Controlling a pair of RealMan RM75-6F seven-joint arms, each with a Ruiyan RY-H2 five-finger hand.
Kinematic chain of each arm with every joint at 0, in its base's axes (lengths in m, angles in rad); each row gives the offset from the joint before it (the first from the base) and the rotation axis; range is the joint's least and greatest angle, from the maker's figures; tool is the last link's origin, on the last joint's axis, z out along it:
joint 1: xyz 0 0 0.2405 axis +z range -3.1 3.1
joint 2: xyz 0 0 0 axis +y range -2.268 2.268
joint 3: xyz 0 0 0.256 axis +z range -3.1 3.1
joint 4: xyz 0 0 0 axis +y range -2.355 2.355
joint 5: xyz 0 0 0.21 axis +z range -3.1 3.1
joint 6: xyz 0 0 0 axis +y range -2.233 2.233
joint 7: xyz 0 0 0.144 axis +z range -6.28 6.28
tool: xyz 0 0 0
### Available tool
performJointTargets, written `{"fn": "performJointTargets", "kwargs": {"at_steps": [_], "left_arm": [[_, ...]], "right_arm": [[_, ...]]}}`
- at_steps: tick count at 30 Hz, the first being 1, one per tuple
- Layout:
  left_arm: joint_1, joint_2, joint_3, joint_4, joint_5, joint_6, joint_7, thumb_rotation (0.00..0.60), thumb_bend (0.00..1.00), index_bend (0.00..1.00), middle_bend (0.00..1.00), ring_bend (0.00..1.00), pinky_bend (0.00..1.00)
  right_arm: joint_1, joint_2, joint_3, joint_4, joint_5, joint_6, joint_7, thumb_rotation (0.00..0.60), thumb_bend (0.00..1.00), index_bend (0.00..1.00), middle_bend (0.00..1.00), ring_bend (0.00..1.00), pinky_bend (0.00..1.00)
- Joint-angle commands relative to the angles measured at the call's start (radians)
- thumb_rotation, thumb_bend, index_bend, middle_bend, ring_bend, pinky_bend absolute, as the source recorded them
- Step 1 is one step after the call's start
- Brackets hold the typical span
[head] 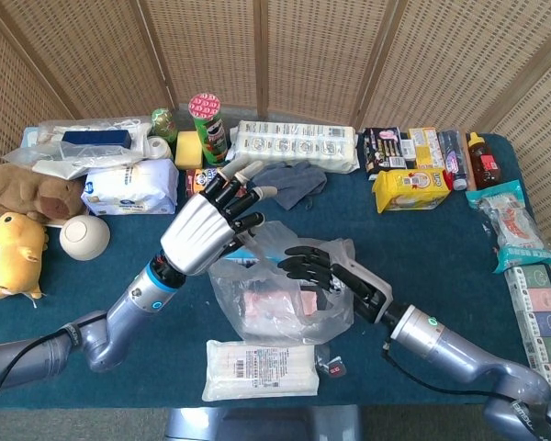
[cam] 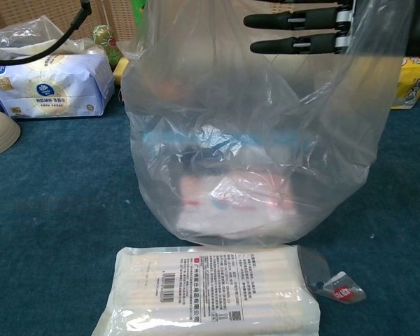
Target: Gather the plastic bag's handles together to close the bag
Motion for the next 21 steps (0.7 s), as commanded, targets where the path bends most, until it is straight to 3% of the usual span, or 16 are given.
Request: {"fn": "performJointTargets", "kwargs": {"at_steps": [1, 21], "left_arm": [[-0.004, -0.002, -0.002, -0.001, 0.000, 0.000, 0.000, 0.600, 0.23, 0.62, 0.32, 0.08, 0.09], [-0.016, -0.003, 0.003, 0.000, -0.015, -0.007, -0.006, 0.600, 0.23, 0.62, 0.32, 0.08, 0.09]], "right_arm": [[0.004, -0.005, 0.006, 0.002, 0.014, -0.010, -0.007, 0.206, 0.13, 0.16, 0.21, 0.14, 0.09], [0.001, -0.061, 0.062, 0.066, 0.090, -0.030, -0.056, 0.196, 0.13, 0.16, 0.21, 0.14, 0.06]]}}
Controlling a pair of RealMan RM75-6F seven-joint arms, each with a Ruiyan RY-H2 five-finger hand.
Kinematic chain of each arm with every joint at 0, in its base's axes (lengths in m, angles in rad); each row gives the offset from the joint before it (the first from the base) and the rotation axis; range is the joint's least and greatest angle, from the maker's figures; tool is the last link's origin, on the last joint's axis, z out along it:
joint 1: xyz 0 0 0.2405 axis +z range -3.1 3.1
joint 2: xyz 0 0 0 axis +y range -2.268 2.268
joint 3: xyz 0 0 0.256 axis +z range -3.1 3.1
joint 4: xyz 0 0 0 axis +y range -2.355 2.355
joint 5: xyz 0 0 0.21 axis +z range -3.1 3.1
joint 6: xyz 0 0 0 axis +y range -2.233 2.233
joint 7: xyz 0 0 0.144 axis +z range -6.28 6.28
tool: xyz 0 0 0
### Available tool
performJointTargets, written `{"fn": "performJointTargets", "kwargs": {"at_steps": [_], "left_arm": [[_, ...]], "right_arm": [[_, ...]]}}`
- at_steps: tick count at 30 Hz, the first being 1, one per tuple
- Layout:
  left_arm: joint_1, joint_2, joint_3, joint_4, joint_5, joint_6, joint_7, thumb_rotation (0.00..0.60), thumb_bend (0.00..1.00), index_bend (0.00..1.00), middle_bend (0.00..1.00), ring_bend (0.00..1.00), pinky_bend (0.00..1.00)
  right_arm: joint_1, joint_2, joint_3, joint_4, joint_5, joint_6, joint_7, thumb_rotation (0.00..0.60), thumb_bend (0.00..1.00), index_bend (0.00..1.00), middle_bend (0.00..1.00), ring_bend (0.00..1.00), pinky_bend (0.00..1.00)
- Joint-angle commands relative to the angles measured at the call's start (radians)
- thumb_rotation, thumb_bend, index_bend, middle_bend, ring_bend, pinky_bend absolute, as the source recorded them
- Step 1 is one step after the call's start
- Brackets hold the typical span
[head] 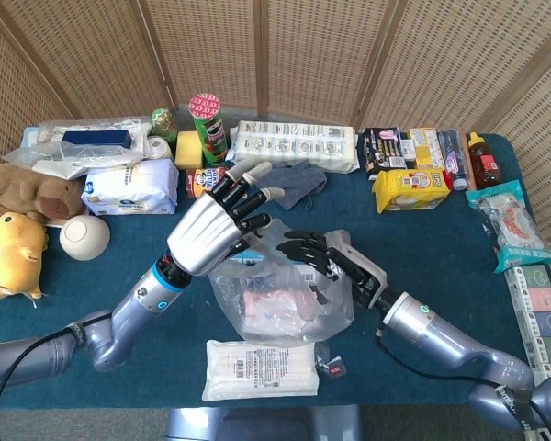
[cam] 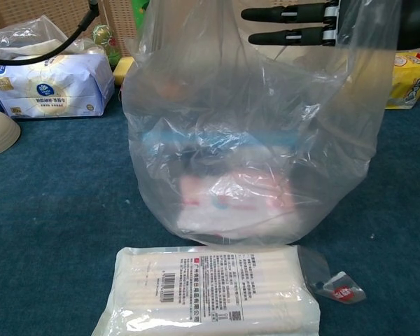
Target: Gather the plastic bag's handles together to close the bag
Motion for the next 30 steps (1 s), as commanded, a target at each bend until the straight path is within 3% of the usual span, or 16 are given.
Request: {"fn": "performJointTargets", "kwargs": {"at_steps": [1, 30], "left_arm": [[0.001, 0.001, 0.001, 0.001, -0.002, 0.000, -0.002, 0.600, 0.23, 0.62, 0.32, 0.08, 0.09], [-0.058, -0.049, -0.024, 0.025, -0.037, -0.036, 0.029, 0.600, 0.23, 0.62, 0.31, 0.08, 0.09]], "right_arm": [[-0.004, 0.001, 0.004, 0.007, 0.005, -0.002, 0.003, 0.196, 0.13, 0.16, 0.21, 0.14, 0.06], [-0.008, -0.120, 0.105, -0.048, 0.125, -0.048, -0.120, 0.194, 0.13, 0.17, 0.27, 0.18, 0.13]]}}
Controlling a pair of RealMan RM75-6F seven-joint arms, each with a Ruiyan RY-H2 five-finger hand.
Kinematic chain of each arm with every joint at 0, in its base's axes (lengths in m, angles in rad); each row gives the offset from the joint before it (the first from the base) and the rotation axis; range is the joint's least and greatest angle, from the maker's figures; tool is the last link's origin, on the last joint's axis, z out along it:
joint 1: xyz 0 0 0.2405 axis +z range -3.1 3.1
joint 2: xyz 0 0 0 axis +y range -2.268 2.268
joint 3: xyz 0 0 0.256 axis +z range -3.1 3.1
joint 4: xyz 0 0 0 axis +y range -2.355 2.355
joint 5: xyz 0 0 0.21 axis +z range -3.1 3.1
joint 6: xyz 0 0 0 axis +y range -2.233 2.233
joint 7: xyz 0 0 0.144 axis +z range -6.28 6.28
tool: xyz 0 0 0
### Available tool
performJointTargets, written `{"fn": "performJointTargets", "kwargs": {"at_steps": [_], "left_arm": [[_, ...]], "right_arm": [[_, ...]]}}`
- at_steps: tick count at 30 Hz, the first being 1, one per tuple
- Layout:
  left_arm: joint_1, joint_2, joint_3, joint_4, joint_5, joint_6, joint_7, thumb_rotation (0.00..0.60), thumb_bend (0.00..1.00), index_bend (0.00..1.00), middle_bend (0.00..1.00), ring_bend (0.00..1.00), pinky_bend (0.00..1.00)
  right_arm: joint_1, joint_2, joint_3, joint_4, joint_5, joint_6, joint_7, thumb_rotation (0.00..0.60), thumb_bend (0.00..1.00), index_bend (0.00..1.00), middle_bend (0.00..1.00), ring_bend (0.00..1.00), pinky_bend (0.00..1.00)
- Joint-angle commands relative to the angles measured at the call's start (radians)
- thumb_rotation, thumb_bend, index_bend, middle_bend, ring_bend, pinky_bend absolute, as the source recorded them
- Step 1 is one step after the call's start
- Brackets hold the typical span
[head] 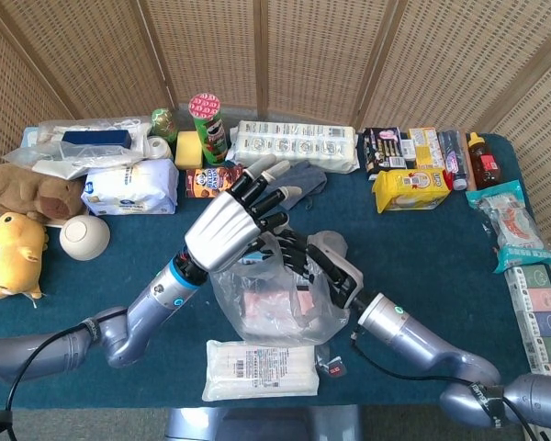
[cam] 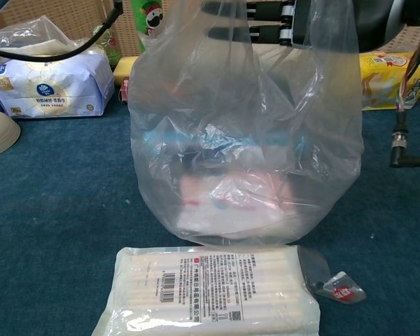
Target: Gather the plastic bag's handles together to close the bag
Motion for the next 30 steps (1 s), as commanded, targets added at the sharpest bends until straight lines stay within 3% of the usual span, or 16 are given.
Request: {"fn": "performJointTargets", "kwargs": {"at_steps": [1, 21, 30], "left_arm": [[-0.002, -0.003, -0.002, 0.003, -0.003, 0.000, 0.001, 0.600, 0.23, 0.62, 0.31, 0.08, 0.09], [-0.026, -0.034, -0.004, 0.037, -0.027, -0.013, 0.006, 0.600, 0.23, 0.62, 0.30, 0.07, 0.09], [-0.034, -0.040, -0.002, 0.040, -0.025, -0.011, 0.005, 0.600, 0.22, 0.62, 0.30, 0.07, 0.09]], "right_arm": [[-0.004, -0.005, 0.007, -0.007, 0.007, -0.005, -0.007, 0.194, 0.13, 0.18, 0.27, 0.19, 0.14], [-0.024, -0.028, 0.026, -0.032, -0.010, -0.050, 0.003, 0.197, 0.13, 0.25, 0.37, 0.34, 0.26], [-0.026, -0.036, 0.041, -0.021, -0.009, -0.059, 0.020, 0.194, 0.13, 0.26, 0.38, 0.35, 0.26]]}}
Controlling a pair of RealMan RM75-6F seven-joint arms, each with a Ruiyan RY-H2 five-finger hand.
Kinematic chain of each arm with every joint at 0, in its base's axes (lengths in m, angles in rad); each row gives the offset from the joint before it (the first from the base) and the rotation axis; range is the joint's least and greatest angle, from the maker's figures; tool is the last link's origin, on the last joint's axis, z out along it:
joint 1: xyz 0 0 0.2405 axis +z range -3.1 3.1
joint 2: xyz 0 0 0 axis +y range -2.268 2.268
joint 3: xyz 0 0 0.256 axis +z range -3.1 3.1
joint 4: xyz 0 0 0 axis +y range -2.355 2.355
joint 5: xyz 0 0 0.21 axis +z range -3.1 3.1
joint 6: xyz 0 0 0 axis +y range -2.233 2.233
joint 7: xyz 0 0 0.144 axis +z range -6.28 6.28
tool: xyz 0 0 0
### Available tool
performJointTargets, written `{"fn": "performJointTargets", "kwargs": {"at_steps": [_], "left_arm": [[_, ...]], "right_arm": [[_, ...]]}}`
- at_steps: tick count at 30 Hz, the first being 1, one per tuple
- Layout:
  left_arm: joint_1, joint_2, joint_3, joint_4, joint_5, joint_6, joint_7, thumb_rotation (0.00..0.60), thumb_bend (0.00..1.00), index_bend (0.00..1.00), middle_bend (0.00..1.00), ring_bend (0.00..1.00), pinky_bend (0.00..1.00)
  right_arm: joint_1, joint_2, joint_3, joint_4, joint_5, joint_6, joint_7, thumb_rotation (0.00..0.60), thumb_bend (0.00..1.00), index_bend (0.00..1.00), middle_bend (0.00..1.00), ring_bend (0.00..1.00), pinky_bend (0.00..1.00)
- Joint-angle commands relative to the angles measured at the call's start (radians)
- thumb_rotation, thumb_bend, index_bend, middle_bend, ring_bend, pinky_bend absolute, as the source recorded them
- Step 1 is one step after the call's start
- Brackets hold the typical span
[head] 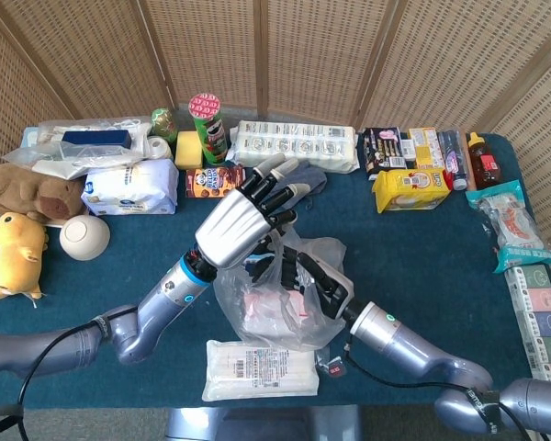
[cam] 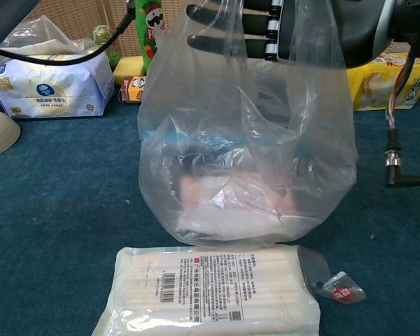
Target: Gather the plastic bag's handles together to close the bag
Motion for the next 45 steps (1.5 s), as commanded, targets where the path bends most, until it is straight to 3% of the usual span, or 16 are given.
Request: {"fn": "performJointTargets", "kwargs": {"at_steps": [1, 21, 37, 45], "left_arm": [[-0.001, 0.001, 0.001, -0.001, 0.002, 0.001, 0.002, 0.600, 0.22, 0.62, 0.30, 0.07, 0.09], [-0.001, 0.014, -0.003, -0.008, -0.016, 0.000, 0.015, 0.600, 0.17, 0.62, 0.28, 0.05, 0.08], [0.024, 0.127, -0.004, -0.107, -0.071, -0.059, 0.068, 0.600, 0.05, 0.39, 0.18, 0.00, 0.06], [0.033, 0.189, 0.006, -0.170, -0.122, -0.119, 0.114, 0.600, 0.03, 0.34, 0.16, 0.00, 0.06]], "right_arm": [[0.001, -0.005, 0.008, 0.003, 0.006, -0.001, 0.003, 0.194, 0.13, 0.26, 0.38, 0.35, 0.26], [-0.006, -0.015, 0.030, 0.008, 0.012, -0.019, -0.004, 0.193, 0.14, 0.26, 0.38, 0.34, 0.27], [-0.017, -0.011, 0.034, 0.017, 0.000, -0.020, 0.025, 0.195, 0.13, 0.26, 0.38, 0.35, 0.27], [-0.006, -0.012, 0.055, 0.012, 0.009, -0.034, 0.063, 0.192, 0.14, 0.26, 0.38, 0.35, 0.27]]}}
